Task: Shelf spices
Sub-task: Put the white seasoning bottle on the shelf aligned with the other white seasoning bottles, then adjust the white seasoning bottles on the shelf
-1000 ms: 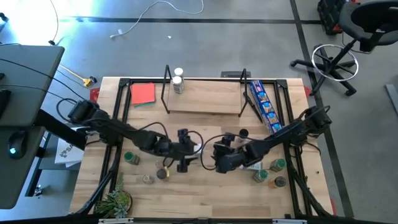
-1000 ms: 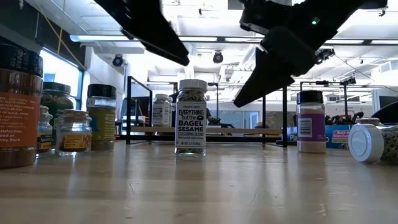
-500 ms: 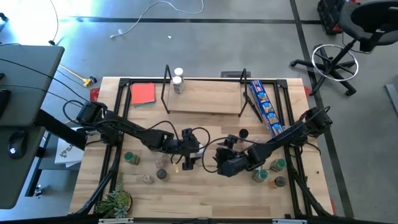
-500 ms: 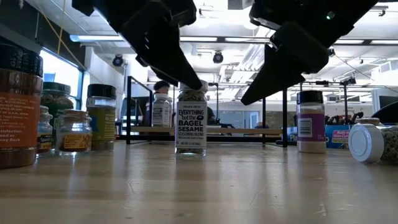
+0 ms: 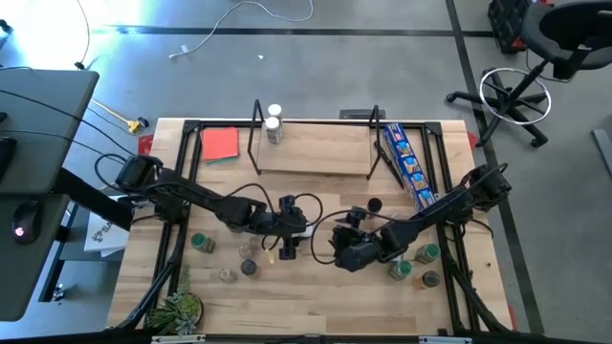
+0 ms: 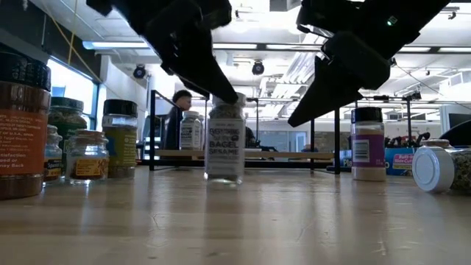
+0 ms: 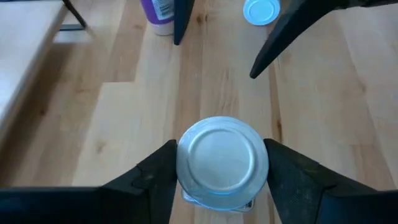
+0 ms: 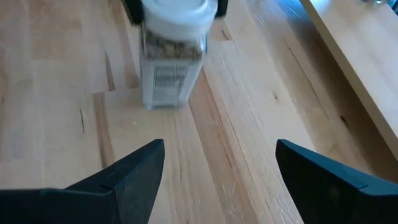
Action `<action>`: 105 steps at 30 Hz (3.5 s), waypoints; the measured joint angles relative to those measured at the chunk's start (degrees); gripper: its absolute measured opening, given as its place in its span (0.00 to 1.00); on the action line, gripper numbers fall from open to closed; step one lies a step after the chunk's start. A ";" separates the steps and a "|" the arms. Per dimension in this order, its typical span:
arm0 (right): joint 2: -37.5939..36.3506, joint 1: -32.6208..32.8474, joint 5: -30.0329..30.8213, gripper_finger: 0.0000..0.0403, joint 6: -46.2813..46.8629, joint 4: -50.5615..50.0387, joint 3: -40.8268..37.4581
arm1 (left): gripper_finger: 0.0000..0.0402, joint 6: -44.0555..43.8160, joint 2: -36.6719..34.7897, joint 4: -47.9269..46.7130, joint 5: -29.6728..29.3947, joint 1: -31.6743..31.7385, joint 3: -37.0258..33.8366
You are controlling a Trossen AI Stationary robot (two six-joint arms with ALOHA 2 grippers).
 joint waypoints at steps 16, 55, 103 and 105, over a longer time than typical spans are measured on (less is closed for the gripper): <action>0.00 0.27 0.02 0.75 1.25 -1.17 0.00 | 0.49 19.90 -13.42 -32.14 -0.20 23.27 11.30; 0.02 0.24 0.02 0.75 1.27 -1.30 0.00 | 0.64 35.27 -6.97 -28.89 3.87 41.20 11.00; 0.04 -0.28 1.46 0.75 1.29 -0.85 -0.01 | 0.01 27.62 -1.36 -24.72 8.30 51.66 19.08; 0.04 -0.28 1.46 0.75 1.29 -0.86 -0.02 | 0.01 27.54 -1.46 -28.46 7.25 51.66 20.98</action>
